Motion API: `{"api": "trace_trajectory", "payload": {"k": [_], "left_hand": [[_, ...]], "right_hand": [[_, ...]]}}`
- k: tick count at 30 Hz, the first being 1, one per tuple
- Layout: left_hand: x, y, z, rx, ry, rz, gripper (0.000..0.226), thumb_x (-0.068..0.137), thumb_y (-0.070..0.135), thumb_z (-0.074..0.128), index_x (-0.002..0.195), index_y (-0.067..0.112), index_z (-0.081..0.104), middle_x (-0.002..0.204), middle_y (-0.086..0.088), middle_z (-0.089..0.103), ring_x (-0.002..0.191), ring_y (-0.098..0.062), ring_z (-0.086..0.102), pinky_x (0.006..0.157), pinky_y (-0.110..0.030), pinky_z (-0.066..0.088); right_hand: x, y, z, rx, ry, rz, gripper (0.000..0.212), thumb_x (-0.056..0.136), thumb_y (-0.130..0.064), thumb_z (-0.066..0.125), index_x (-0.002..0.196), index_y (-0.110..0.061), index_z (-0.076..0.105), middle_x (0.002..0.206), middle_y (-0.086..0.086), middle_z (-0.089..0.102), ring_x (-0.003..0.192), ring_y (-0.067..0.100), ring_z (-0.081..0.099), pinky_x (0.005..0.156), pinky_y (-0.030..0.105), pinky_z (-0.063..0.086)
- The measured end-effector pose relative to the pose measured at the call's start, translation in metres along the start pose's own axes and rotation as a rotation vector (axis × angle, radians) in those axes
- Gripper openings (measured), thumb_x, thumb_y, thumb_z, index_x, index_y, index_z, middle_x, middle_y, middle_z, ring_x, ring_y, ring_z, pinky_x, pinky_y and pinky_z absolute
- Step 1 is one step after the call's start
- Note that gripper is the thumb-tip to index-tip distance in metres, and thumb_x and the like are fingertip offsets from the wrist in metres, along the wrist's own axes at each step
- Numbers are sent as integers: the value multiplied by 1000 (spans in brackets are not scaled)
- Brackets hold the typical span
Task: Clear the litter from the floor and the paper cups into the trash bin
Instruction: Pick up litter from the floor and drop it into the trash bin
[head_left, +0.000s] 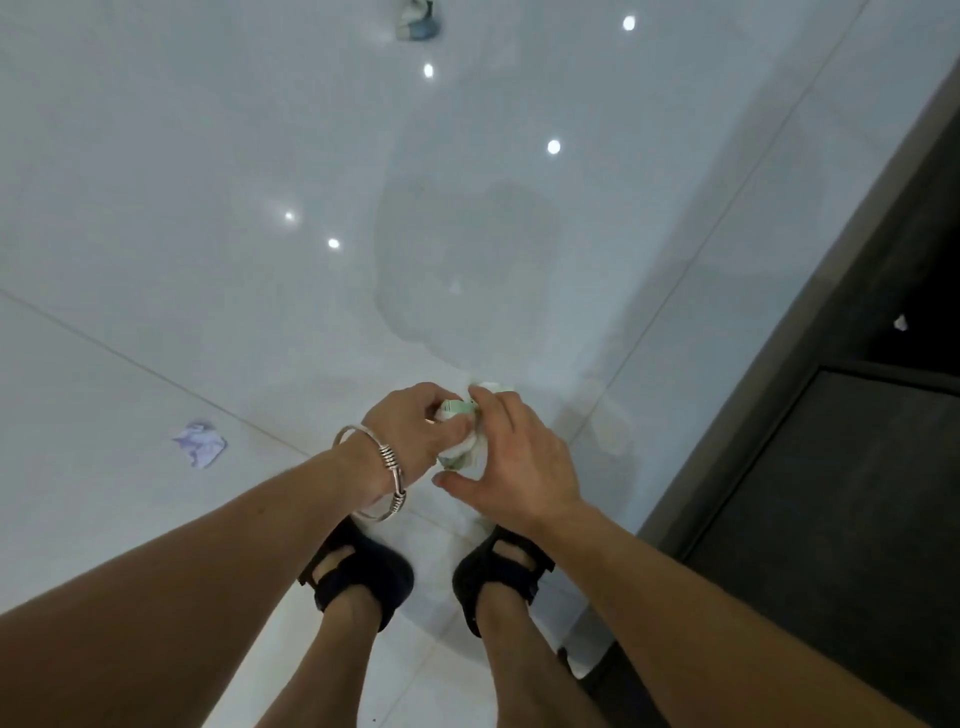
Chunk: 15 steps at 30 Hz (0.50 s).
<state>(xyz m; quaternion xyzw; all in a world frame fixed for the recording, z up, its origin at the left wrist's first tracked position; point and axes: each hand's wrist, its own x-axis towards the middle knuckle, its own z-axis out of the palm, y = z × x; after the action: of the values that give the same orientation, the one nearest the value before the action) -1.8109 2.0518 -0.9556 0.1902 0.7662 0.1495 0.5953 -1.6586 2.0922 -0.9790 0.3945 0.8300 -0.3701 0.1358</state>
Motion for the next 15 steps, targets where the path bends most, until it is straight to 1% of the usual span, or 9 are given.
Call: {"api": "trace_trajectory", "payload": {"k": [2,3,4,6,8,9,11,13,15], "left_hand": [[5,-17,-3,59,59,-9,16,84,30,65,98,24,61,83,8,64,69,-8,60,60,-12,46],[8,-29,-5,80,94,-27,15,84,29,65,97,23,60,81,9,62,67,-5,57,55,-6,42],[12,-42,-6,97,129,-52,15,84,29,64,97,22,60,79,10,60,66,-2,55,52,-5,39],[17,-73,-9,138,184,-119,19,86,29,62,101,19,60,81,7,58,68,-7,52,55,-10,36],[18,-108,-11,184,194,-173,24,86,32,61,106,18,60,88,5,57,78,-14,51,67,-19,35],[18,-124,-12,192,188,-189,26,86,33,61,107,18,60,89,5,57,80,-14,51,69,-21,35],[14,-155,-13,173,188,-227,27,85,34,61,108,18,60,87,6,57,77,-13,51,62,-18,34],[7,-183,-19,135,209,-271,24,86,33,61,106,20,60,85,7,57,73,-9,51,56,-12,31],[4,-190,-19,103,215,-268,18,86,32,60,100,22,58,83,8,56,70,-4,50,54,-10,30]], "right_hand": [[10,15,14,-28,-97,20,103,69,-65,70,150,-21,24,141,1,40,125,21,43,94,40,46],[16,25,22,-83,-128,34,103,72,-63,69,151,-21,20,145,2,35,127,22,39,96,39,44],[23,36,30,-157,-146,58,101,74,-61,68,152,-21,17,147,3,31,128,24,37,97,40,43],[38,55,45,-281,-162,141,99,76,-59,67,151,-21,15,149,6,26,126,28,37,92,41,45],[48,64,65,-327,-181,202,98,75,-58,68,149,-25,13,148,6,23,122,31,38,85,43,47],[52,67,75,-335,-194,211,97,75,-55,70,148,-26,13,148,6,21,120,32,39,82,43,48],[55,69,94,-327,-203,195,89,78,-43,71,147,-27,16,146,7,21,114,33,40,77,42,48],[58,66,112,-318,-179,159,77,82,-27,69,145,-23,25,140,10,27,109,34,44,72,39,48],[55,68,113,-296,-139,204,70,81,-20,69,141,-19,33,132,13,34,102,34,50,67,37,47]]}}
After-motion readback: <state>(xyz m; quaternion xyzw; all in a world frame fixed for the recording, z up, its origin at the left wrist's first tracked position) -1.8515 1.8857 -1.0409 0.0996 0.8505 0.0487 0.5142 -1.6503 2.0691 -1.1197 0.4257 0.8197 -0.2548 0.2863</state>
